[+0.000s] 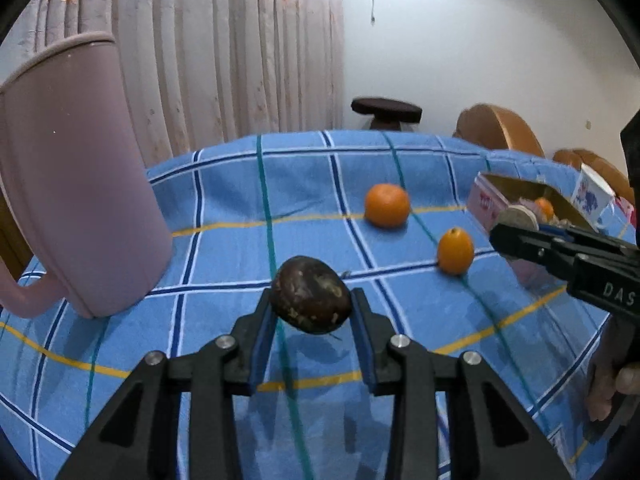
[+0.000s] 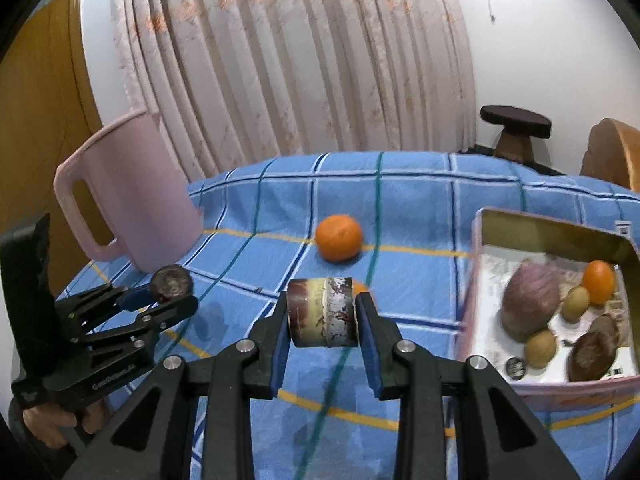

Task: Organize fruits
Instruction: 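Carry the cake roll and dark fruit into the pink tin and open both tools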

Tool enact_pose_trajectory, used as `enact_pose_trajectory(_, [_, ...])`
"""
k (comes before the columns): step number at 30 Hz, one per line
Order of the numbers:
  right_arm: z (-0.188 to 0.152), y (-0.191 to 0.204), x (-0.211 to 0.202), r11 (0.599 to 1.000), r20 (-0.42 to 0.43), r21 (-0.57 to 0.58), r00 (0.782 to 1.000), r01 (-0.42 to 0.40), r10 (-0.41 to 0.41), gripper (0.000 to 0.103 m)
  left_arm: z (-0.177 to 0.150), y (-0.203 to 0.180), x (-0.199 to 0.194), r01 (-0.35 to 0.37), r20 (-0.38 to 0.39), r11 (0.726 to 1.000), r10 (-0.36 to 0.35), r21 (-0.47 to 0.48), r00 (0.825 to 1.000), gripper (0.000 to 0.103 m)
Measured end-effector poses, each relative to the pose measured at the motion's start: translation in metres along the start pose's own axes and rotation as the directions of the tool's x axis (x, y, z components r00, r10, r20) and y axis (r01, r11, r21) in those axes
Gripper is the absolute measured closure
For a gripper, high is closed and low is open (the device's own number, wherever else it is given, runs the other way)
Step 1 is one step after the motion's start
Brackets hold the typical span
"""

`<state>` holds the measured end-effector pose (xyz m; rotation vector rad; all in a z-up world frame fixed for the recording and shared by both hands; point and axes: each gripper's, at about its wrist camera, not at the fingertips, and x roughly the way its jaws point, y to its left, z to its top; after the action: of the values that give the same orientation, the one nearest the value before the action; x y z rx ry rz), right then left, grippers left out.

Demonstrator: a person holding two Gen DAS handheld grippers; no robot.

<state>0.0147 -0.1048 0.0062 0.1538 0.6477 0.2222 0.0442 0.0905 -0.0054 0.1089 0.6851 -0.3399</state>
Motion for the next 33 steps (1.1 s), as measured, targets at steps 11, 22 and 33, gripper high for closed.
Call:
enact_pose_trajectory(11, [0.011, -0.059, -0.033, 0.996, 0.066, 0.039, 0.995, 0.078, -0.08, 0.07, 0.014, -0.055, -0.008, 0.005, 0.107, 1.0, -0.007, 0.02, 0.994, 0.065])
enact_pose_trajectory(22, [0.016, -0.13, -0.062, 0.981, 0.098, 0.074, 0.977, 0.181, -0.187, 0.07, 0.046, -0.144, 0.011, 0.051, 0.121, 0.994, -0.062, 0.097, 0.991, 0.065])
enact_pose_trajectory(33, [0.021, -0.189, -0.069, 0.947, 0.084, 0.116, 0.947, 0.299, -0.31, 0.07, 0.07, -0.207, 0.037, 0.108, 0.103, 0.985, -0.122, 0.131, 0.987, 0.065])
